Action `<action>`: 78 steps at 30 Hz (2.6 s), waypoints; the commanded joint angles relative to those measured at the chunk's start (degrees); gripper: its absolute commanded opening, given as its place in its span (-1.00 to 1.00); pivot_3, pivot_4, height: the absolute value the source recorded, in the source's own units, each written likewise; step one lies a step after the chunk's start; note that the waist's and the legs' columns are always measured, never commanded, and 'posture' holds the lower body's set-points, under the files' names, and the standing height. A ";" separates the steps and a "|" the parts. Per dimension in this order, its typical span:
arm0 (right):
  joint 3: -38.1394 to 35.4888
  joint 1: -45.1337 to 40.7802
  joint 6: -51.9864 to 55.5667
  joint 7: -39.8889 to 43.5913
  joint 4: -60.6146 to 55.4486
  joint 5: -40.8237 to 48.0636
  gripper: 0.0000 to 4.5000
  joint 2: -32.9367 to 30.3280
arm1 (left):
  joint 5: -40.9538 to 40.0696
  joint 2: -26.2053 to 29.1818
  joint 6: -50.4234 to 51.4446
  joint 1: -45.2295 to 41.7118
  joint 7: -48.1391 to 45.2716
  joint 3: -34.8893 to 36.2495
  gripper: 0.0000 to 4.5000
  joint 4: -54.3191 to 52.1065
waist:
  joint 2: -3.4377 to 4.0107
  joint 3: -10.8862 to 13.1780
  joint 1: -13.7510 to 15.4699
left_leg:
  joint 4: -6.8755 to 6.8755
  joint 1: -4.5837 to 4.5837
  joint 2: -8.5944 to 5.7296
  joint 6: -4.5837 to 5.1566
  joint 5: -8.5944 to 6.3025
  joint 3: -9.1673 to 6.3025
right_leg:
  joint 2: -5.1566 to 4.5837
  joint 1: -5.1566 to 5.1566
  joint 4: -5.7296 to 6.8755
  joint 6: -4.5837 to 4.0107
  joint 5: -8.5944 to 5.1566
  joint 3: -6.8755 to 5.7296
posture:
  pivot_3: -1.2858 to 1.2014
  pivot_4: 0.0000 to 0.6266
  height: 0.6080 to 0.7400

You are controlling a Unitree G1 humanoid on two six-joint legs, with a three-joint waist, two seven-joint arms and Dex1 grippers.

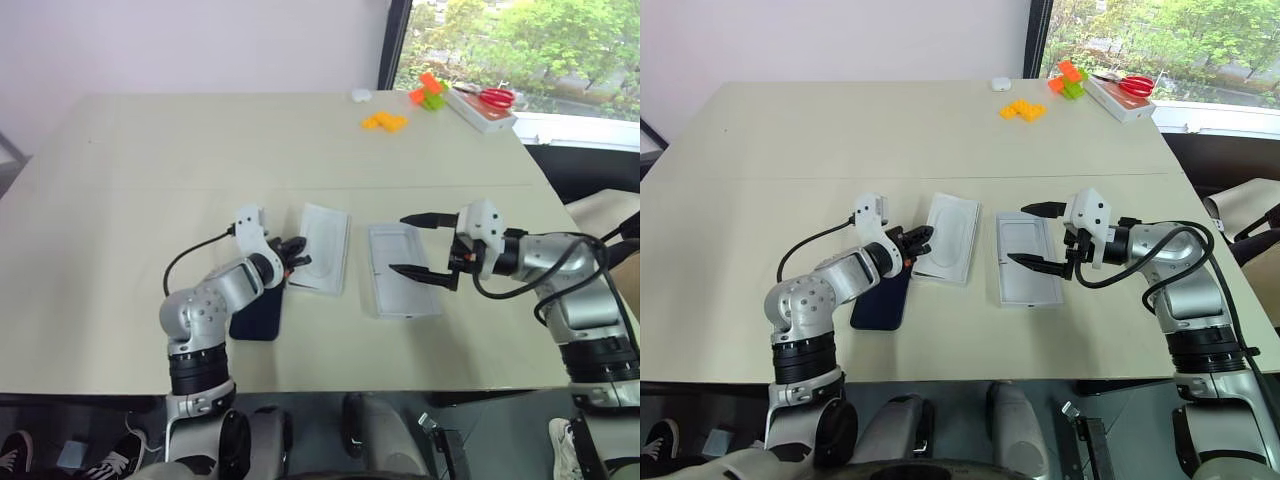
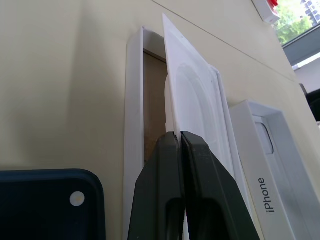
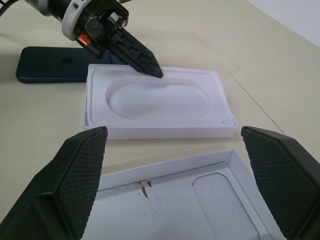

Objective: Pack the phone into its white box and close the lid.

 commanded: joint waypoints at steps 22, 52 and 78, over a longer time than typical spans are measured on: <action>-0.47 -1.31 -1.68 -0.60 -1.03 -0.57 1.00 1.53 | -9.24 8.44 11.40 -8.63 -4.10 0.71 0.97 -5.12 | -0.01 0.01 -0.12 | 0.00 0.05 0.00 0.00 0.00 -0.03 | -0.01 0.09 -0.06 0.01 0.00 -0.03 | 0.03 -0.52 1.00; -0.41 -2.44 -2.56 -1.57 -0.11 -1.49 1.00 2.27 | 3.01 8.97 1.81 -8.57 -8.26 -11.88 -0.99 13.01 | -0.01 0.01 -0.04 | -0.02 0.03 0.01 0.05 -0.02 -0.04 | -0.02 0.08 -0.08 0.01 0.00 -0.05 | 0.03 -0.52 1.00; -0.24 -3.21 -3.54 -2.09 0.66 -2.21 1.00 2.82 | 6.31 5.22 1.32 -9.18 -5.13 -9.55 -0.99 10.29 | 0.00 0.01 -0.11 | -0.02 0.30 0.05 0.05 -0.03 -0.04 | 0.03 0.32 -0.09 0.03 -0.02 -0.05 | 0.03 -0.52 1.00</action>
